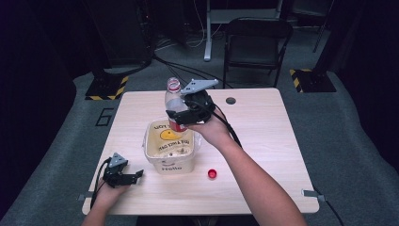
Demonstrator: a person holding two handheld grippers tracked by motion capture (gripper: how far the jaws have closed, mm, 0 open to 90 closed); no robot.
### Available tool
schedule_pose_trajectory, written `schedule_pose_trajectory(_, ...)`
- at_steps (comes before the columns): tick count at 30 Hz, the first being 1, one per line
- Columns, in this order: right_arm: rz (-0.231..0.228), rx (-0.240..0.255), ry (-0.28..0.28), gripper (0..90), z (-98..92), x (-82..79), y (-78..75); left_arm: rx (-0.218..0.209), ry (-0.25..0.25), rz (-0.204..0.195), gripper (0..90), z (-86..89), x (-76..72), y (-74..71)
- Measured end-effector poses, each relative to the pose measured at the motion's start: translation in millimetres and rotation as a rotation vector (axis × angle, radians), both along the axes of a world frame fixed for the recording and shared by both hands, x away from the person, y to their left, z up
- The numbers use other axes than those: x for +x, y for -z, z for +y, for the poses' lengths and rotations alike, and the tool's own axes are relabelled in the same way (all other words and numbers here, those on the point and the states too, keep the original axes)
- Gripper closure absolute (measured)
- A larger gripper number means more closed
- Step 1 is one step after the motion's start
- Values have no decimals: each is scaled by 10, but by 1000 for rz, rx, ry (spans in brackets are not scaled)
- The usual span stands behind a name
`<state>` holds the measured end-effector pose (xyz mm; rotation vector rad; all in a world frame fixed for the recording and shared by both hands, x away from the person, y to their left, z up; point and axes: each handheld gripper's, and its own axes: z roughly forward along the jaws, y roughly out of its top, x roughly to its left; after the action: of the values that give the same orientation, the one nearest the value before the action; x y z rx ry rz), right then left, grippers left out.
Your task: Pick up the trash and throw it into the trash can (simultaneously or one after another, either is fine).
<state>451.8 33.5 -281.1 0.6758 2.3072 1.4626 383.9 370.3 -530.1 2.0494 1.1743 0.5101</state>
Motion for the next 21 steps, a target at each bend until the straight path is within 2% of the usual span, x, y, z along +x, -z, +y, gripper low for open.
schedule_pose_trajectory(8,3,10,2,280,47,41,113,4,3,3,139,2,-1,-2)
schedule_pose_trajectory(17,23,-19,10,280,83,117,280,6,9,10,140,6,-1,-10)
schedule_pose_trajectory(21,24,-17,8,280,104,135,351,6,11,11,139,5,-2,-9)
